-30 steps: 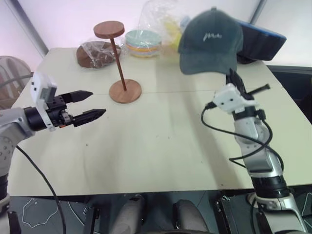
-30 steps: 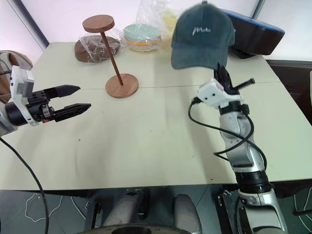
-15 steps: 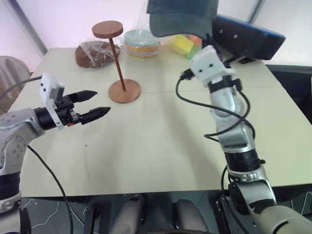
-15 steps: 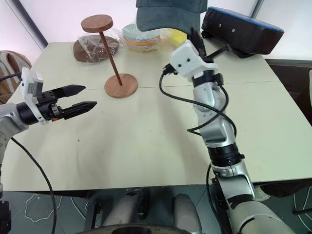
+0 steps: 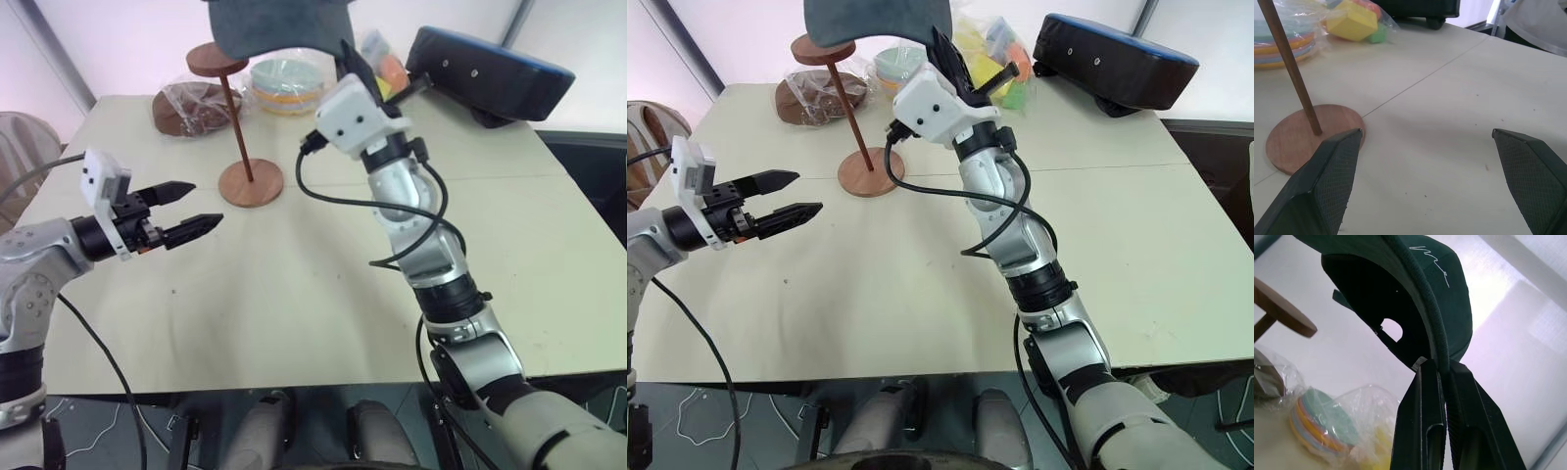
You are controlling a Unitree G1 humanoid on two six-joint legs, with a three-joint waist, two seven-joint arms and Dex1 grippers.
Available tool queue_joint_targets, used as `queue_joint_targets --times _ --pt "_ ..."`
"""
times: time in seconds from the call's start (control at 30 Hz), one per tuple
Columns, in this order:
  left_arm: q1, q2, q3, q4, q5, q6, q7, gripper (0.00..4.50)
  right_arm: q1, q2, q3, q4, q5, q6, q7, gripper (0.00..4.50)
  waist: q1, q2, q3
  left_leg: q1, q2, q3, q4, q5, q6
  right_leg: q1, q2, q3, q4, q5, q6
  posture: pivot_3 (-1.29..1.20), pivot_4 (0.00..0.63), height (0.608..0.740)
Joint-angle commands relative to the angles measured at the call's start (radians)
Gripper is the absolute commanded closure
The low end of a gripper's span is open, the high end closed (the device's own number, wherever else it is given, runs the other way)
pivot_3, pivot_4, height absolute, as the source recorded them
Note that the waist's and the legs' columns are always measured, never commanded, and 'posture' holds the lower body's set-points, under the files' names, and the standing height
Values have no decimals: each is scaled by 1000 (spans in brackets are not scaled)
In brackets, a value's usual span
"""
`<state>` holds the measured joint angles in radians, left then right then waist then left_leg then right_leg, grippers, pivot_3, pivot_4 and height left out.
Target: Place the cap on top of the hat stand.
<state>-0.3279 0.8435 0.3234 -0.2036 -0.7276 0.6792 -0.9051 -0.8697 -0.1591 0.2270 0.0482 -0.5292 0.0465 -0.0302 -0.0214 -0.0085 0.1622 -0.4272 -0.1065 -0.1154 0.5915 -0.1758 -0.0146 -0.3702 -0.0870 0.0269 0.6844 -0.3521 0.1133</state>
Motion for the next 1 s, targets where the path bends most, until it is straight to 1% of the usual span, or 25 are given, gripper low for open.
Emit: queue_joint_targets --times 0.03,0.4,0.8,1.0 --pt "-7 4 24 -30 1 -21 9 0 -43 30 8 8 20 -46 -11 4477 -2 0 0 0 0 0 0 0 0 0 0 0 0 0 0 0 150 740" --pt "13 9 38 -52 -5 -14 29 0 -60 132 76 153 1 -125 -50 4477 -23 0 0 0 0 -1 -2 2 -3 -1 1 0 0 0 0 0 150 740" --pt "28 13 47 -70 -9 -7 42 0 -64 183 123 213 -21 -146 -67 4477 -24 0 0 0 1 0 -2 2 -3 -2 1 0 1 0 -1 0 150 740" --pt "33 21 58 -76 -13 -2 45 0 -51 190 141 236 -20 -154 -61 4477 -23 0 0 0 1 -1 -2 2 -3 -2 1 0 1 0 -1 0 150 740"
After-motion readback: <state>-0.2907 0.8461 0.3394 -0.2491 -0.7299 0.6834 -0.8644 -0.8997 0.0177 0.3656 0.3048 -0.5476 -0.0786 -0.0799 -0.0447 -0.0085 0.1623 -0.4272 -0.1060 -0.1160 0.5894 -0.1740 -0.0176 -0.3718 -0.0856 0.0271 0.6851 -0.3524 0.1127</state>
